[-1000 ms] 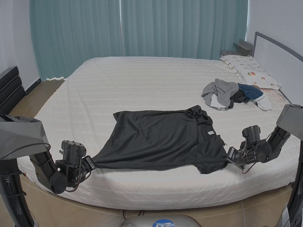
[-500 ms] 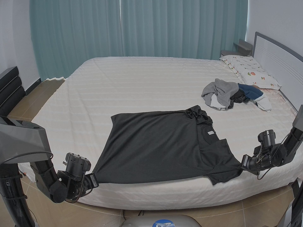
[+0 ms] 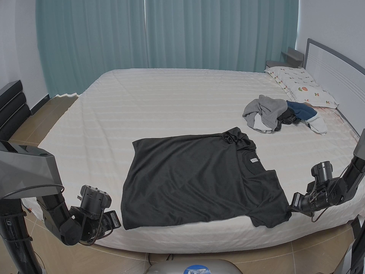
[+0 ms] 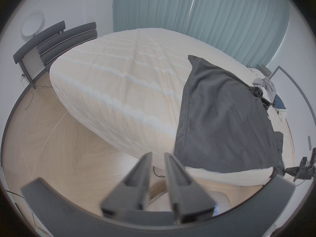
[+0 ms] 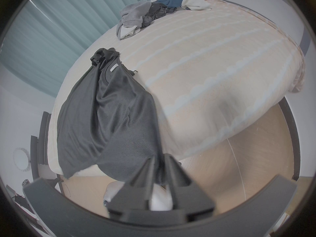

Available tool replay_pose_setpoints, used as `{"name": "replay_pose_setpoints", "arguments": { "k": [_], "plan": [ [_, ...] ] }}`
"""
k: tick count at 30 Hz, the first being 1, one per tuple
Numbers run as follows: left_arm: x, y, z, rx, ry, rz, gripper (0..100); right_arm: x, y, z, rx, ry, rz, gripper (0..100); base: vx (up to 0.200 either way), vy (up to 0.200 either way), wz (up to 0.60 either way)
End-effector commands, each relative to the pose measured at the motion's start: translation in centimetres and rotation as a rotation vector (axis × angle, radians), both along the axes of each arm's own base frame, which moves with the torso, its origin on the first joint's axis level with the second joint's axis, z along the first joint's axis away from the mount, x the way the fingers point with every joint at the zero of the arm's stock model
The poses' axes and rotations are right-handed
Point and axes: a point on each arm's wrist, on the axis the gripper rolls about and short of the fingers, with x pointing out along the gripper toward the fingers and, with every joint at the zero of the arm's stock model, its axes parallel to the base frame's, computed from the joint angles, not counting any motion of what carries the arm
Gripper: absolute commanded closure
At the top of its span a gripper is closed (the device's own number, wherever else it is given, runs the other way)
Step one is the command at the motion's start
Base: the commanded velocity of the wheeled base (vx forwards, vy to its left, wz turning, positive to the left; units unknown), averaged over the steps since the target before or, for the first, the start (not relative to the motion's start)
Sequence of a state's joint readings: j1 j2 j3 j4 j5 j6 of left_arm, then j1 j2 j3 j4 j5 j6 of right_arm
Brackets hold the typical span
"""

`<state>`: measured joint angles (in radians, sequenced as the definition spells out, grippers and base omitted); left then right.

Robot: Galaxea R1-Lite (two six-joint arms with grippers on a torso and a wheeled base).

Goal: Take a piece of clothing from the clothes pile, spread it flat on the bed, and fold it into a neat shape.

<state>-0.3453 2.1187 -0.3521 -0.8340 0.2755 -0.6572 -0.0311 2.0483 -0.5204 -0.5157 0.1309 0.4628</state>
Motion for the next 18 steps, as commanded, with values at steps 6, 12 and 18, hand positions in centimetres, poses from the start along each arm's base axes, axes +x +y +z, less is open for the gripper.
{"name": "replay_pose_setpoints", "arguments": {
  "k": [6,12,18],
  "plan": [
    [0.9,-0.4,1.0,-0.069,-0.058,0.022,0,1.1,0.1,1.2,0.08,-0.058,-0.043,0,0.0,0.0,0.0],
    [1.6,-0.7,3.3,-0.216,-0.133,0.037,0,2.2,0.9,2.2,0.311,-0.132,-0.108,0,0.0,0.0,0.0],
    [2.1,-0.2,4.4,-0.282,-0.165,0.053,0,3.8,1.0,1.5,0.463,-0.207,-0.207,0,0.033,0.0,0.0]
  ]
}}
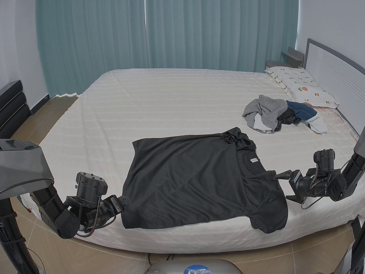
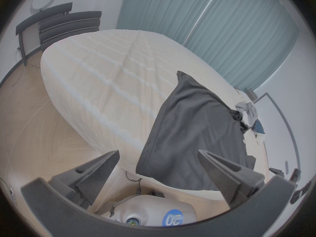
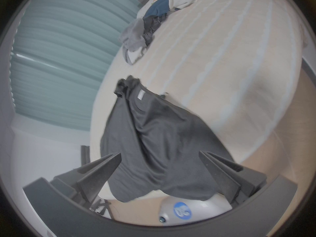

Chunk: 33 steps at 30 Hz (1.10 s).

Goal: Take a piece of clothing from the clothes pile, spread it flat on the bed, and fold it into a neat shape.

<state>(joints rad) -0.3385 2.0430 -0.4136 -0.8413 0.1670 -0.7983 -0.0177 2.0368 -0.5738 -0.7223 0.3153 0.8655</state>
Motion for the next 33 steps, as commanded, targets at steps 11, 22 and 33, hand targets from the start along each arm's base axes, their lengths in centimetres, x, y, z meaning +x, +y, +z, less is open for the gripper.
{"name": "replay_pose_setpoints", "arguments": {
  "k": [11,22,33],
  "plan": [
    [1.2,0.3,1.7,-0.14,-0.053,0.03,0,1.8,0.4,-2.6,0.144,-0.05,-0.071,0,0.2,0.0,0.0],
    [2.7,0.4,1.9,-0.21,-0.075,0.091,0,1.8,0.4,-2.8,0.156,-0.045,-0.079,0,0.109,0.0,0.0],
    [7.8,1.1,2.8,-0.231,-0.186,0.143,0,1.7,0.4,-2.8,0.169,-0.059,-0.088,0,0.0,0.0,0.0]
  ]
}}
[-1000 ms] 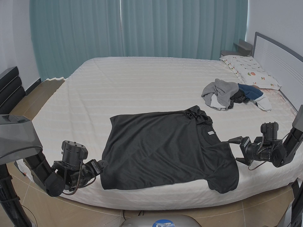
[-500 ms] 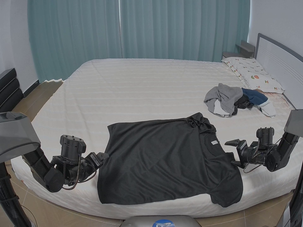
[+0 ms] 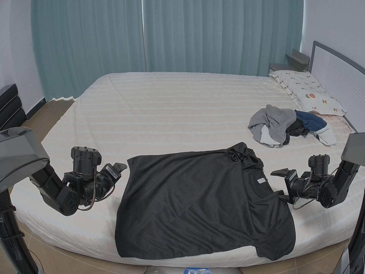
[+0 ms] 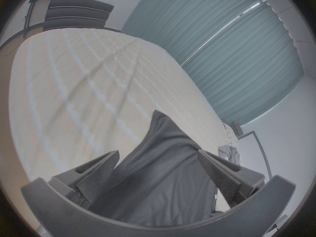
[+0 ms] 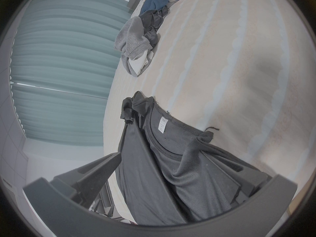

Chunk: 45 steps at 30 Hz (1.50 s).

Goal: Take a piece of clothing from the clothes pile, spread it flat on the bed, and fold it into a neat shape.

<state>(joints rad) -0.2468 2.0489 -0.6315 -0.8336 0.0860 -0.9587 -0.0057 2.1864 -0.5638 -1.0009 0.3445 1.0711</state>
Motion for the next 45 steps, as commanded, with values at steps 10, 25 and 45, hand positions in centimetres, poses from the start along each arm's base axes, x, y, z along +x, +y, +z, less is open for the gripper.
{"name": "replay_pose_setpoints", "arguments": {
  "k": [10,25,45],
  "plan": [
    [11.0,-0.9,-5.1,0.01,-0.088,0.018,0,-0.6,0.0,-0.4,0.003,-0.034,-0.002,0,0.0,0.0,0.0],
    [15.8,-1.0,-7.6,0.027,-0.146,0.053,0,-0.8,0.4,-0.6,0.004,-0.03,0.01,0,0.0,0.0,0.0],
    [16.6,-1.2,-8.4,0.041,-0.154,0.049,0,-0.8,0.4,-0.6,0.003,-0.032,0.013,0,0.0,0.0,0.0]
  ]
}}
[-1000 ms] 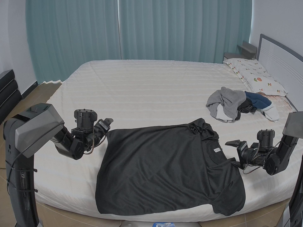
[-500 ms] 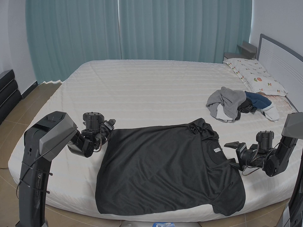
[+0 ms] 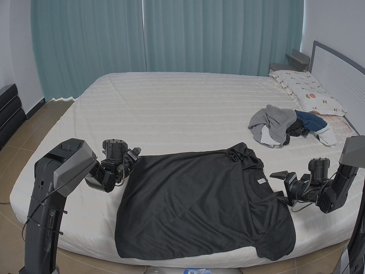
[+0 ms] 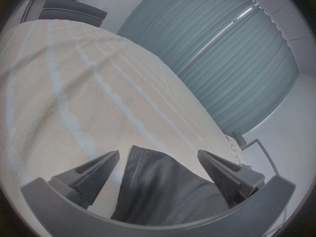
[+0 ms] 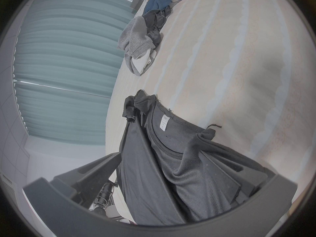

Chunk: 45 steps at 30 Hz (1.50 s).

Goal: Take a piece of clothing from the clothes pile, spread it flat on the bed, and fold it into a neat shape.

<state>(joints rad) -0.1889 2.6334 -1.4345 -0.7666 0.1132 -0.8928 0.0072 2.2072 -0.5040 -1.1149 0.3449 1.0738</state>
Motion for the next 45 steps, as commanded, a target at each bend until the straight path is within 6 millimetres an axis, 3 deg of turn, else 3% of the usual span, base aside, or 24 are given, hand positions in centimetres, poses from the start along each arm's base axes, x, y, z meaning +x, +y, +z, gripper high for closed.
{"name": "replay_pose_setpoints", "arguments": {
  "k": [1,10,18,23,39,40,45],
  "plan": [
    [0.3,0.0,-0.5,0.007,0.0,-0.003,100,0.0,0.0,0.0,0.0,0.001,0.001,0,0.0,0.0,0.0],
    [0.8,-0.1,-0.3,0.004,-0.028,0.005,100,0.1,0.0,0.0,0.0,-0.002,0.001,0,0.0,0.0,0.0],
    [3.2,1.2,0.9,0.029,-0.159,0.155,100,0.1,0.0,0.0,0.0,-0.001,0.001,0,0.0,0.0,0.0],
    [3.6,1.8,1.4,0.028,-0.226,0.176,100,0.1,0.0,0.0,0.0,-0.001,0.001,0,0.0,0.0,0.0],
    [4.5,2.4,0.4,0.106,-0.297,0.187,100,0.1,0.1,-0.1,0.002,0.0,-0.001,0,0.0,0.0,0.0],
    [4.4,2.4,0.3,0.103,-0.294,0.188,0,0.1,0.1,0.0,0.002,0.0,-0.001,0,0.0,0.0,0.0],
    [4.1,2.2,0.5,0.097,-0.286,0.19,0,0.1,0.1,0.0,0.0,-0.003,-0.003,0,0.0,0.0,0.0]
  ]
}}
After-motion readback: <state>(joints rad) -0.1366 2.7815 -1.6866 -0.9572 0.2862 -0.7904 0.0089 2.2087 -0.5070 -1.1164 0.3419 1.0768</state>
